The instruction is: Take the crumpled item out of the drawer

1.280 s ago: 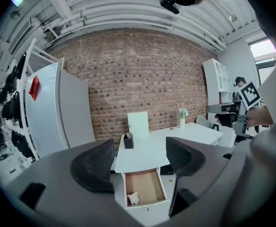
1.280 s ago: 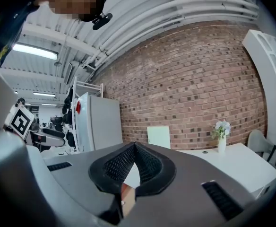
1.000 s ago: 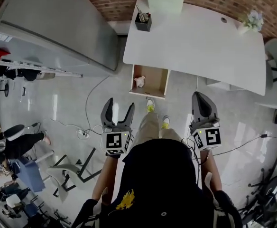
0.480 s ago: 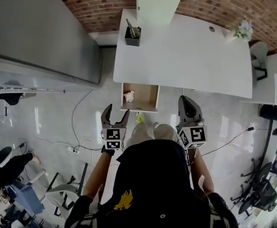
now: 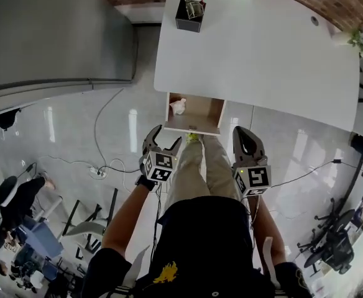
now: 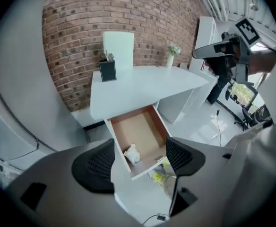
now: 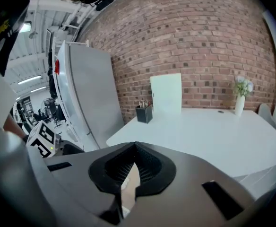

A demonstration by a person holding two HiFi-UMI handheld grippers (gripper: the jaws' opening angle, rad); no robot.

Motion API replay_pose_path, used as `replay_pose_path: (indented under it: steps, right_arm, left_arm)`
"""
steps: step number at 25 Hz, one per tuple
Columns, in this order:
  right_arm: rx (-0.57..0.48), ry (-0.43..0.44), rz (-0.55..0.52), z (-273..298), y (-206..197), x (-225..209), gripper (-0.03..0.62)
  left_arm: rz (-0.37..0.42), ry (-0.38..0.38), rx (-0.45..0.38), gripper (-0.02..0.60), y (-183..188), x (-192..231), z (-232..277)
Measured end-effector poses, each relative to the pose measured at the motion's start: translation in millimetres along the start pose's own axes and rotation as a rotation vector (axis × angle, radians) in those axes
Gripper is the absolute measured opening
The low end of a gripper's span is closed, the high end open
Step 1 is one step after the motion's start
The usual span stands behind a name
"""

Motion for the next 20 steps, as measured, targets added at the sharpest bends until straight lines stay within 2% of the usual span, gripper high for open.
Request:
replay_pose_path:
  steps: [3, 6, 8, 13, 17, 20]
  right_arm:
    - [0.071, 0.017, -0.001, 20.5, -39.7, 10.9, 0.026]
    - [0.125, 0.027, 0.016, 31.8, -72.8, 21.9, 0.026]
    - [0.164, 0.041, 0.042, 29.5, -93.0, 28.5, 0.026]
    - [0.232, 0.054, 0.062, 17.0, -134.4, 30.1, 0.026]
    - [0.271, 0.032, 0.087, 8.7, -154.0, 19.8, 0.026]
    - [0.283, 0.023, 0.102, 14.7, -164.9, 10.9, 0.026]
  left_arm:
    - [0.032, -0.027, 0.068, 0.354, -22.7, 20.0, 46.1]
    - [0.016, -0.095, 0.145, 0.354, -44.7, 37.3, 99.6]
    - [0.06, -0.112, 0.215, 0.354, -53.6, 49.8, 135.6]
    - [0.322, -0.065, 0.408, 0.354, -58.5, 76.2, 215.7]
    - [0.412, 0.033, 0.574, 0.354, -79.5, 89.1, 255.8]
    - [0.427, 0.091, 0.657, 0.354, -101.3, 96.0, 279.0]
Point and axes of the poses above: the fingertips, and each gripper's own axes: z forward along the fingers, x to its left, y out of its top, the point moved 6 cm from there along -z, backward along the fingers, and after that the axes turned 15 degrees about -y, right-handed, at the moved point
